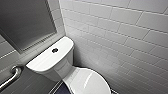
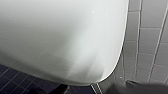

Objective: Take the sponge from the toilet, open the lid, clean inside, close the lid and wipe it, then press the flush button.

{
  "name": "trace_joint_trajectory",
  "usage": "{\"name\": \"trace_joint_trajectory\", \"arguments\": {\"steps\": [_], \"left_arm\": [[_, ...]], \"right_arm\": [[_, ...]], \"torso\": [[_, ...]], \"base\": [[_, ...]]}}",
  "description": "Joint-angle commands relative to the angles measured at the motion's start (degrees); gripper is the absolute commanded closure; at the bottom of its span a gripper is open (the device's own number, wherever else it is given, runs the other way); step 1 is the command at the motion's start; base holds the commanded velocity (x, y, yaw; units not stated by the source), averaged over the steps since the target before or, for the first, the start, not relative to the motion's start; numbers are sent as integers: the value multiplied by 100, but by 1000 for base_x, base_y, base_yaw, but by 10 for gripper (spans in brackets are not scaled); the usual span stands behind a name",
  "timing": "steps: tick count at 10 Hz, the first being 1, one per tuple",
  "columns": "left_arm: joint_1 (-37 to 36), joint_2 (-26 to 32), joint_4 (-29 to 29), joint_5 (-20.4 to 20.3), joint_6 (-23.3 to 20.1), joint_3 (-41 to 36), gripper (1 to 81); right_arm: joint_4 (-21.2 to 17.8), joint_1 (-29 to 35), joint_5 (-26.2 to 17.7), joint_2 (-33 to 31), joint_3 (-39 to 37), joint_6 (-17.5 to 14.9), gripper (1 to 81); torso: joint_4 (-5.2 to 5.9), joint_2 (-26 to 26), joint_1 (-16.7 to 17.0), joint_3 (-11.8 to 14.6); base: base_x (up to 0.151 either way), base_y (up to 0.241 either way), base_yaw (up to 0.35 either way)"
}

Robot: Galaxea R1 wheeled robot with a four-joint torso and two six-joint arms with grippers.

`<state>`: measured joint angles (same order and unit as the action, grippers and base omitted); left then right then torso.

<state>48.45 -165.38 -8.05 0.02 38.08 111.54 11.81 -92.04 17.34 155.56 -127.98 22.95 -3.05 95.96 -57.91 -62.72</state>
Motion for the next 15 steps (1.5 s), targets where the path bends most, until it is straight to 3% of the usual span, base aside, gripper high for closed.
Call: {"name": "trace_joint_trajectory", "arguments": {"steps": [1,3,6,10,12,15], "left_arm": [[-674,-198,5,-178,129,-115,10],[-718,-434,5,-170,471,315,10],[-849,-505,5,-178,533,386,10],[-937,-295,5,-372,665,43,10],[-964,-40,-4,-679,841,-273,10],[-964,13,-4,-697,903,-265,10]], "right_arm": [[111,-92,-371,-93,63,-2,811],[102,-83,-372,-93,72,7,811],[111,-83,-380,-84,72,16,811],[120,-57,-398,-40,72,-2,811],[120,-48,-406,-32,63,-2,811],[111,-48,-406,-23,63,7,811]], "torso": [[0,0,0,0],[0,0,0,0],[0,0,0,0],[0,0,0,0],[0,0,0,0],[0,0,0,-2]], "base": [[0,0,0],[0,0,0],[0,0,0],[0,0,0],[0,0,0],[0,0,0]]}}
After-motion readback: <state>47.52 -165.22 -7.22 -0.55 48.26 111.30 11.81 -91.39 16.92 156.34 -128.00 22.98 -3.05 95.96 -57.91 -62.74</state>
